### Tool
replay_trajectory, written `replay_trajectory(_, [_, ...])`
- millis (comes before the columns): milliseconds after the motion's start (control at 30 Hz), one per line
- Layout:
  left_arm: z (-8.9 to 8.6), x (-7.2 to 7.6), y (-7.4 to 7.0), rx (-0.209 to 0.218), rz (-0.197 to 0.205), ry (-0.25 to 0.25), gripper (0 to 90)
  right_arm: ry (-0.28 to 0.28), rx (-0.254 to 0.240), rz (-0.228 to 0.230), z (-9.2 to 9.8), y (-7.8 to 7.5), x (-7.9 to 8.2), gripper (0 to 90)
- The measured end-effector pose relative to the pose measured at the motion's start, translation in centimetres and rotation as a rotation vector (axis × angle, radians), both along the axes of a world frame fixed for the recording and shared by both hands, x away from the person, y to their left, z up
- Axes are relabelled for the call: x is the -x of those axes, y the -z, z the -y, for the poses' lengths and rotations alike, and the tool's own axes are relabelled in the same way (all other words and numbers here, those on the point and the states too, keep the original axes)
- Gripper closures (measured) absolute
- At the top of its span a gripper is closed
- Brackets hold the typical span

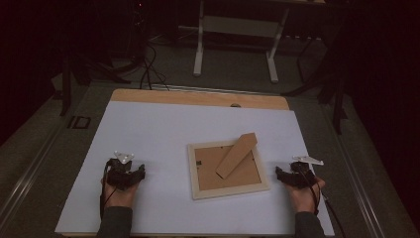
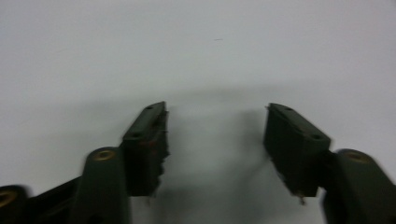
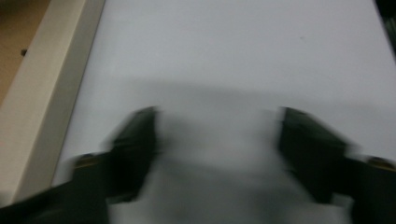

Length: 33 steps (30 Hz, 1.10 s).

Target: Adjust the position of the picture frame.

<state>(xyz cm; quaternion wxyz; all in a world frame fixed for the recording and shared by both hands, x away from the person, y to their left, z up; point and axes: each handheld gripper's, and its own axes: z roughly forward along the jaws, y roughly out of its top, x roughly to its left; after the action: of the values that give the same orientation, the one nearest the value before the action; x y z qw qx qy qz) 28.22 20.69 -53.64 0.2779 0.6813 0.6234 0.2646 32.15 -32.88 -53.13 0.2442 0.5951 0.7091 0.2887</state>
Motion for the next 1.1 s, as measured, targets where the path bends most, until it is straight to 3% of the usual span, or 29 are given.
replay_trajectory(67, [-0.1, 0.2, -0.5, 0.027, 0.038, 0.016, 46.7, -0.013, -0.069, 0.022, 0.3, -0.4, 0.4, 43.6])
replay_trajectory(200, [-0.2, 0.5, -1.0, 0.076, 0.051, 0.072, 48.9, -0.034, -0.094, 0.048, 0.3, -1.1, 0.7, 48.1])
replay_trajectory(300, [0.0, 0.6, -1.2, 0.106, 0.052, 0.122, 50.2, -0.054, -0.093, 0.043, 0.0, -1.2, 0.8, 51.0])
replay_trajectory(533, [0.3, 0.6, -1.5, 0.134, 0.058, 0.190, 51.5, -0.115, -0.092, 0.070, -0.8, -1.7, 1.1, 56.1])
replay_trajectory(633, [0.2, 0.6, -1.5, 0.151, 0.049, 0.232, 60.1, -0.145, -0.093, 0.080, -1.1, -1.8, 1.2, 56.6])
replay_trajectory(733, [0.2, 0.6, -1.5, 0.156, 0.040, 0.241, 66.0, -0.172, -0.102, 0.082, -1.4, -1.9, 1.2, 59.9])
replay_trajectory(900, [0.3, 0.6, -1.6, 0.148, 0.039, 0.239, 66.8, -0.220, -0.103, 0.084, -2.0, -2.2, 1.3, 68.6])
replay_trajectory(1100, [0.2, 0.7, -1.7, 0.143, 0.048, 0.239, 67.9, -0.304, -0.082, 0.085, -3.0, -2.5, 1.9, 86.8])
